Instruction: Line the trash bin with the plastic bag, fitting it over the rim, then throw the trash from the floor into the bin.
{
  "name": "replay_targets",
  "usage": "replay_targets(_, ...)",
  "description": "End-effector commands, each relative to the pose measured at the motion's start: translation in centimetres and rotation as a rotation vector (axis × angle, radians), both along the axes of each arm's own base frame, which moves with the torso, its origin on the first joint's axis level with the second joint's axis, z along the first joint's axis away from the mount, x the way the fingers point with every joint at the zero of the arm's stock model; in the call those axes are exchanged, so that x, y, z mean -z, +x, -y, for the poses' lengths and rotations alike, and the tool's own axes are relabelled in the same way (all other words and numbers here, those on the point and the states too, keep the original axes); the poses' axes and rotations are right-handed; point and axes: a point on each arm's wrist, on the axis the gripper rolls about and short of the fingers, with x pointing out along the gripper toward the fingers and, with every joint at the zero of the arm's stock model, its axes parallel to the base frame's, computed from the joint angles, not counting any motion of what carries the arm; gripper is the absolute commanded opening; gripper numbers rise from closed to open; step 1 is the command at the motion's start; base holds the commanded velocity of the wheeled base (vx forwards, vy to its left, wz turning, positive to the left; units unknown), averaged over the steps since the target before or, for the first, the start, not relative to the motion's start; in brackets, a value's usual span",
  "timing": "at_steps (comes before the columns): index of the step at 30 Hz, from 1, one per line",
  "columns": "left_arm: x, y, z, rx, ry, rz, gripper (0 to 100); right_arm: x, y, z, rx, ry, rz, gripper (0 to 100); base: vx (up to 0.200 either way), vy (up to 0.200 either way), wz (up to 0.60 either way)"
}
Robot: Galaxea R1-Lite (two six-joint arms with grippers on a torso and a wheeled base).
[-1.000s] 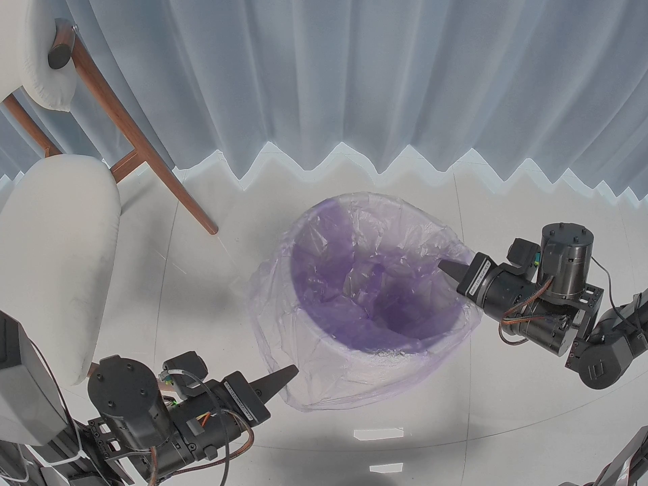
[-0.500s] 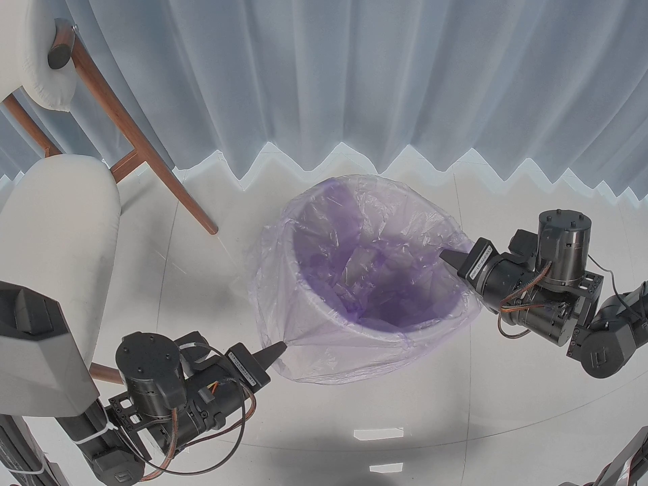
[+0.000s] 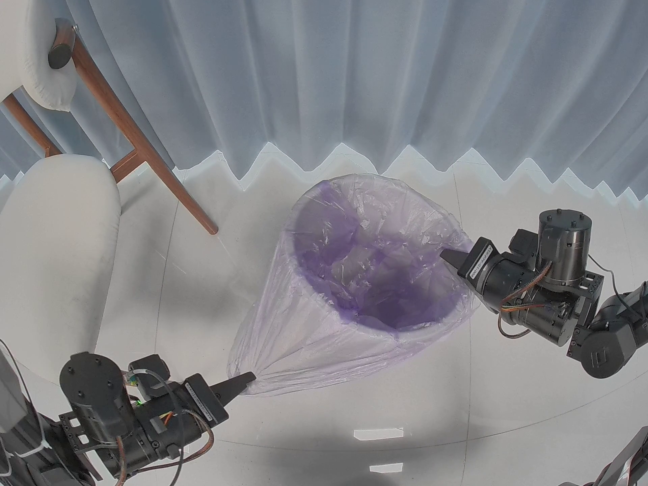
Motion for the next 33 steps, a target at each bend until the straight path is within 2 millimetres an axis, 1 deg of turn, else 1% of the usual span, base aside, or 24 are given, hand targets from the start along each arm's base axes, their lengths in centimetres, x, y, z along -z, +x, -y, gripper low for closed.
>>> replay_targets(1,-1.7,-1.7,-0.9,0.027,-0.045,0.046,0,0.1,-0.1,-0.2,0.005,-0.007,0.0,0,0.0,0.0,0.0)
replay_targets(5,-0.8,-1.5,-0.2,0.063,0.004,0.024,0,0.0,-0.1,-0.1,0.006,-0.008,0.002,0,0.0,0.0,0.0)
replay_targets(6,-0.4,-1.2,0.2,0.07,0.024,0.019,100,0.0,-0.1,-0.1,0.008,-0.009,0.002,0,0.0,0.0,0.0)
replay_targets(8,0.2,-0.7,0.7,0.063,0.048,0.005,100,0.0,-0.2,-0.1,0.014,-0.013,0.004,0,0.0,0.0,0.0)
replay_targets(10,0.5,-0.7,0.7,0.059,0.058,-0.004,100,0.0,-0.2,-0.1,0.019,-0.016,0.008,0,0.0,0.0,0.0)
replay_targets(11,0.8,-0.7,0.3,0.038,0.068,-0.019,100,0.0,-0.2,-0.1,0.02,-0.025,0.01,0,0.0,0.0,0.0)
replay_targets(13,0.8,-0.7,0.3,0.038,0.068,-0.019,100,0.0,-0.2,-0.1,0.02,-0.025,0.01,0,0.0,0.0,0.0)
replay_targets(14,0.2,-0.3,-0.7,-0.04,0.048,0.0,100,0.2,-0.3,0.0,0.009,-0.067,0.019,0,0.0,0.0,0.0)
replay_targets(15,-0.1,-0.3,-1.0,-0.061,0.039,0.018,100,0.3,-0.3,0.0,0.006,-0.077,0.022,0,0.0,0.0,0.0)
replay_targets(16,-1.3,-0.4,-1.8,-0.095,0.006,0.076,100,0.5,-0.4,0.1,-0.002,-0.108,0.028,0,0.0,0.0,0.0)
replay_targets(17,-1.9,-0.6,-2.1,-0.106,-0.01,0.103,100,0.6,-0.5,0.1,-0.007,-0.121,0.03,0,0.0,0.0,0.0)
replay_targets(19,-6.0,-1.4,-3.6,-0.111,-0.133,0.299,100,1.1,-0.9,0.2,-0.033,-0.196,0.046,0,0.0,0.0,0.0)
replay_targets(20,-6.3,-1.4,-3.7,-0.11,-0.139,0.313,100,1.2,-1.0,0.1,-0.036,-0.203,0.048,0,0.0,0.0,0.0)
replay_targets(21,-6.9,-1.1,-4.0,-0.106,-0.121,0.339,100,1.8,-1.5,0.2,-0.065,-0.264,0.067,0,0.0,0.0,0.0)
replay_targets(24,-7.3,-1.0,-4.0,-0.06,-0.075,0.349,100,2.5,-2.0,0.4,-0.098,-0.351,0.111,0,0.0,0.0,0.0)
replay_targets(26,-7.3,-0.8,-3.7,-0.012,-0.046,0.317,100,2.9,-2.3,0.4,-0.125,-0.414,0.161,0,0.0,0.0,0.0)
replay_targets(27,-7.3,-0.8,-3.6,-0.007,-0.044,0.313,100,2.9,-2.4,0.4,-0.127,-0.418,0.166,0,0.0,0.0,0.0)
replay_targets(29,-7.5,-0.3,-2.8,0.057,-0.021,0.27,100,3.1,-2.9,0.0,-0.166,-0.474,0.222,0,0.0,0.0,0.0)
replay_targets(30,-7.5,-0.2,-2.7,0.062,-0.017,0.264,100,3.1,-2.9,0.0,-0.168,-0.483,0.228,0,0.0,0.0,0.0)
replay_targets(33,-6.8,0.3,-0.9,0.142,0.044,0.158,100,2.7,-3.1,-0.6,-0.211,-0.524,0.289,0,0.0,0.0,0.0)
